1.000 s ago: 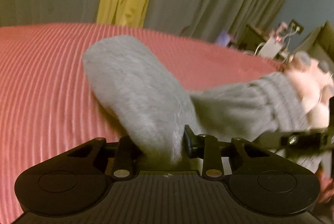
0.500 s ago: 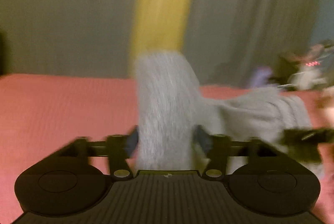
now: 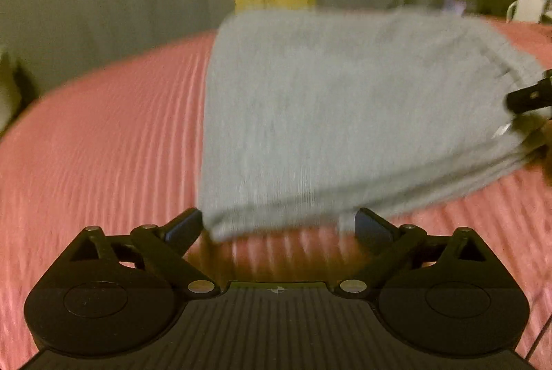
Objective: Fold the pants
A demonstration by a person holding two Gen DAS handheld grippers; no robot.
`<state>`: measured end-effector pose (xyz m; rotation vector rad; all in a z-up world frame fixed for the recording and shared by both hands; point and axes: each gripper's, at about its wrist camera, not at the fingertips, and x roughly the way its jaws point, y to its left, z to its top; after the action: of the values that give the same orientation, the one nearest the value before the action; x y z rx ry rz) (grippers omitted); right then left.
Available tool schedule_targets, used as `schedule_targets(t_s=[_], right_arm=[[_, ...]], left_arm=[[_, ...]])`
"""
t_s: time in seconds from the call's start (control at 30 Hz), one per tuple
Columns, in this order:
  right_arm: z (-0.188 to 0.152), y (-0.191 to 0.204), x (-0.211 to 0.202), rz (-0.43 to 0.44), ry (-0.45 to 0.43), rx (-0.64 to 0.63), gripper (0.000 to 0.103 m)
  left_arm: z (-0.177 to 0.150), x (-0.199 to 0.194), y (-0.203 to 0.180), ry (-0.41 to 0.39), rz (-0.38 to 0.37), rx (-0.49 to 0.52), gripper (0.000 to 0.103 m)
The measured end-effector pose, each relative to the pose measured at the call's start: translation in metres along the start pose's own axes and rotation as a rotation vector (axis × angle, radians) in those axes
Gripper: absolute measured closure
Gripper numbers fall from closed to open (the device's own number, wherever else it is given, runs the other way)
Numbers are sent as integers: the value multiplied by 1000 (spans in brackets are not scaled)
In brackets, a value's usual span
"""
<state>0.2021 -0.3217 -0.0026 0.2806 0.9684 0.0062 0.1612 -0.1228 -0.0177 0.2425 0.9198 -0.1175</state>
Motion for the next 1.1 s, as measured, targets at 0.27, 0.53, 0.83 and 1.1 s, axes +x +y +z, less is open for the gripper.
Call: schedule_targets(t_s=[0.27,0.53,0.83,1.1], right_arm=[[-28,19,-30,-83,-48,-119,4],[-133,37,-73,-76,70,-154,4],[-201,59,-95,-122,74,-53,4],[-213,91,-102,-199,13,-301,4]], left_arm=[[-42,-19,6,90,-37,-119,4],[-98,-67,-25,174,-87,-88,4],[-116,-100,-77,209,-76,4,3],[-120,-112,-87,218,-25,34,2]])
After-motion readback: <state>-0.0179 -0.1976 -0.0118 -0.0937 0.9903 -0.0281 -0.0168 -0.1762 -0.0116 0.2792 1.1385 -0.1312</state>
